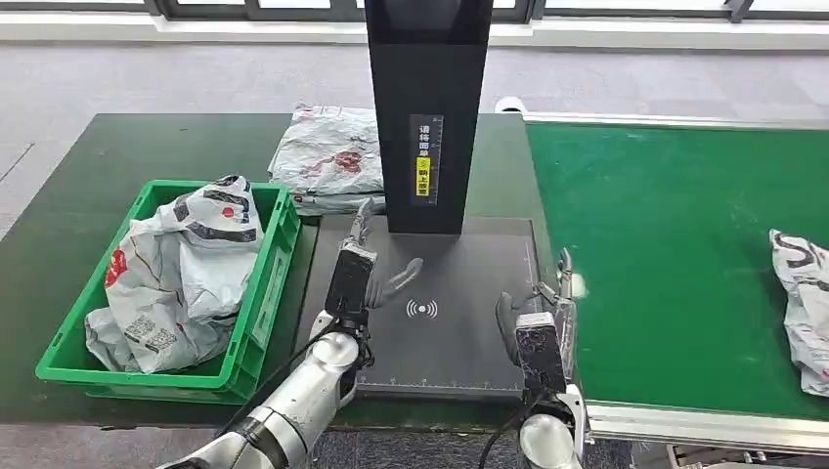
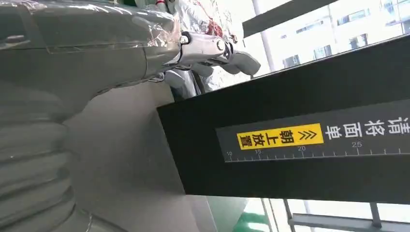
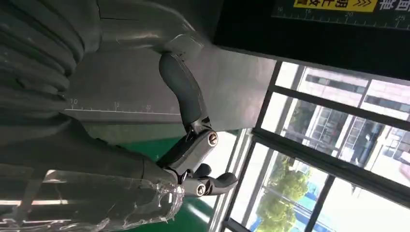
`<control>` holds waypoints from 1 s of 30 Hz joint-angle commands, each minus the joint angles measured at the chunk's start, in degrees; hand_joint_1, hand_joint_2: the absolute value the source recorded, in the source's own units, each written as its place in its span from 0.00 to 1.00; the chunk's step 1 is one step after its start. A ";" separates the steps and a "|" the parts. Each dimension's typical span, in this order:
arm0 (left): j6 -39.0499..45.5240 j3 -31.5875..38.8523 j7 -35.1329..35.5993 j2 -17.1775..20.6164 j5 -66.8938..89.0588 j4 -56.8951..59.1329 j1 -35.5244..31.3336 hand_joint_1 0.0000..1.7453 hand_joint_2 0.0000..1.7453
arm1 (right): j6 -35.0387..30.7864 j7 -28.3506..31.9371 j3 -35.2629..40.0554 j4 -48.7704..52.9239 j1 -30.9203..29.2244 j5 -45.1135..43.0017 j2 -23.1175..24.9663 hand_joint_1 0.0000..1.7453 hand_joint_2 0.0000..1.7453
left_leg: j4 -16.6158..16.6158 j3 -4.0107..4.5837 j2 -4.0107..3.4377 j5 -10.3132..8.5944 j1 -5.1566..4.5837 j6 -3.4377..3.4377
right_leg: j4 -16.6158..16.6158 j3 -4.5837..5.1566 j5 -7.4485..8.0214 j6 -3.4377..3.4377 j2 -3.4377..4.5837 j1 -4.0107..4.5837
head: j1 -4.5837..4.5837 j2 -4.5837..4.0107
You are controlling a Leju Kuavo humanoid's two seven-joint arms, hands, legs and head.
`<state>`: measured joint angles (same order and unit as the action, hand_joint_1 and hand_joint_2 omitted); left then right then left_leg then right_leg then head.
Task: Moved the parcel from conveyor to table for the left to box.
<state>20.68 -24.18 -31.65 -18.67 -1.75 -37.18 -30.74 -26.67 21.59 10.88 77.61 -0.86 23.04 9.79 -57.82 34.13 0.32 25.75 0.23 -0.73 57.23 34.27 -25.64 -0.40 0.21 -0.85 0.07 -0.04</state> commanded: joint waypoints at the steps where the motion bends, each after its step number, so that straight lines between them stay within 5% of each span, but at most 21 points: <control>1: 0.42 -2.83 0.31 1.84 0.12 1.78 -1.39 0.00 1.00 | 0.25 -0.42 0.17 -0.79 -0.51 -0.17 0.12 0.00 1.00 | 0.07 -0.15 -0.08 0.03 0.02 0.00 | -0.09 -0.14 0.00 0.04 0.04 0.03 | 0.00 0.00; 30: 0.41 -2.98 0.61 1.57 0.19 1.54 -1.45 0.00 1.00 | 0.06 -0.48 -0.02 1.43 0.99 0.96 0.12 0.00 1.00 | 0.07 -0.12 -0.05 0.01 0.01 0.00 | -0.07 -0.11 0.00 0.03 0.01 0.02 | 0.00 0.00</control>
<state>21.35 -24.20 -31.45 -18.67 -1.70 -37.20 -30.71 -26.51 21.33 10.88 78.51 0.35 23.85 9.81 -57.82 34.13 0.32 25.75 0.23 -0.73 57.23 34.27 -25.64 -0.40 0.20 -0.85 0.07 -0.04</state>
